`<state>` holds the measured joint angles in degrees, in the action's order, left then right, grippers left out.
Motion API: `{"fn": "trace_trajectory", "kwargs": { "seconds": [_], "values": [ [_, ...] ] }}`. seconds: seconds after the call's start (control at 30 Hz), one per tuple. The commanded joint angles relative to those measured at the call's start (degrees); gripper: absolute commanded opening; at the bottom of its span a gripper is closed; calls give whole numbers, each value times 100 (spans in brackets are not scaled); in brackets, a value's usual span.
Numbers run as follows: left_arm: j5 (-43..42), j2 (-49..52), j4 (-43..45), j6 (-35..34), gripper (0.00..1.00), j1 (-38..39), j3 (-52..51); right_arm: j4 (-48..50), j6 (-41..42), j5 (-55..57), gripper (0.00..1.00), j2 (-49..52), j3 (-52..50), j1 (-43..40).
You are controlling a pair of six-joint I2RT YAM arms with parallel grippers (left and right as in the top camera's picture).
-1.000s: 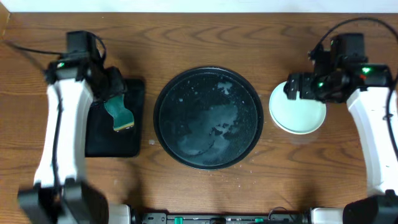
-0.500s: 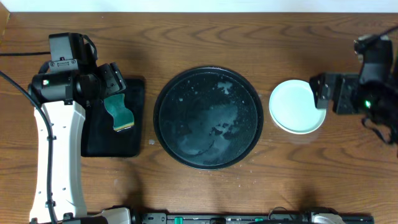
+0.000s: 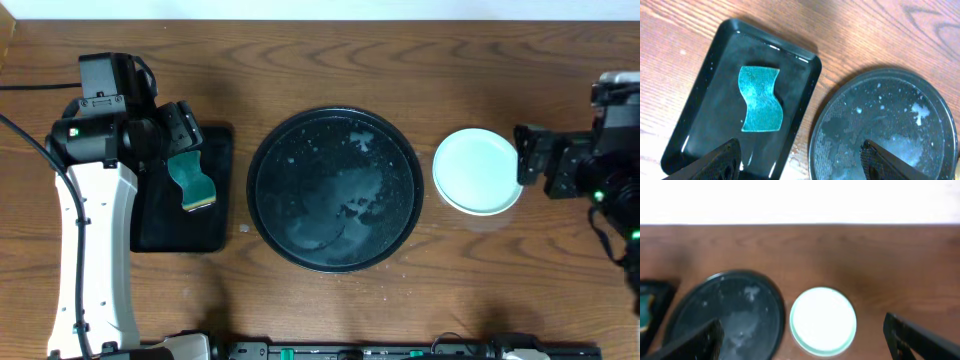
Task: Clean dirty plates on tray and stack at the side
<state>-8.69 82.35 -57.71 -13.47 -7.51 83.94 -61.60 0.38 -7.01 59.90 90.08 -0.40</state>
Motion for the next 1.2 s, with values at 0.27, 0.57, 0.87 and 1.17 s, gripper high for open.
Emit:
{"fn": "trace_trajectory", "kwargs": {
  "seconds": [0.27,0.57,0.87,1.17],
  "values": [
    [-9,7,-11,13,77,-31,39,3877,-219,-98,99,-2900,-5327,-157],
    [-9,7,-11,13,77,-31,39,6251,-129,-402,99,-5056,-8535,-164],
    [-9,7,-11,13,77,-31,39,5818,-133,-334,99,-5963,-8977,-164],
    [-9,7,-11,13,77,-31,39,5827,-46,-442,99,-5875,-8977,-164]
  ]
}}
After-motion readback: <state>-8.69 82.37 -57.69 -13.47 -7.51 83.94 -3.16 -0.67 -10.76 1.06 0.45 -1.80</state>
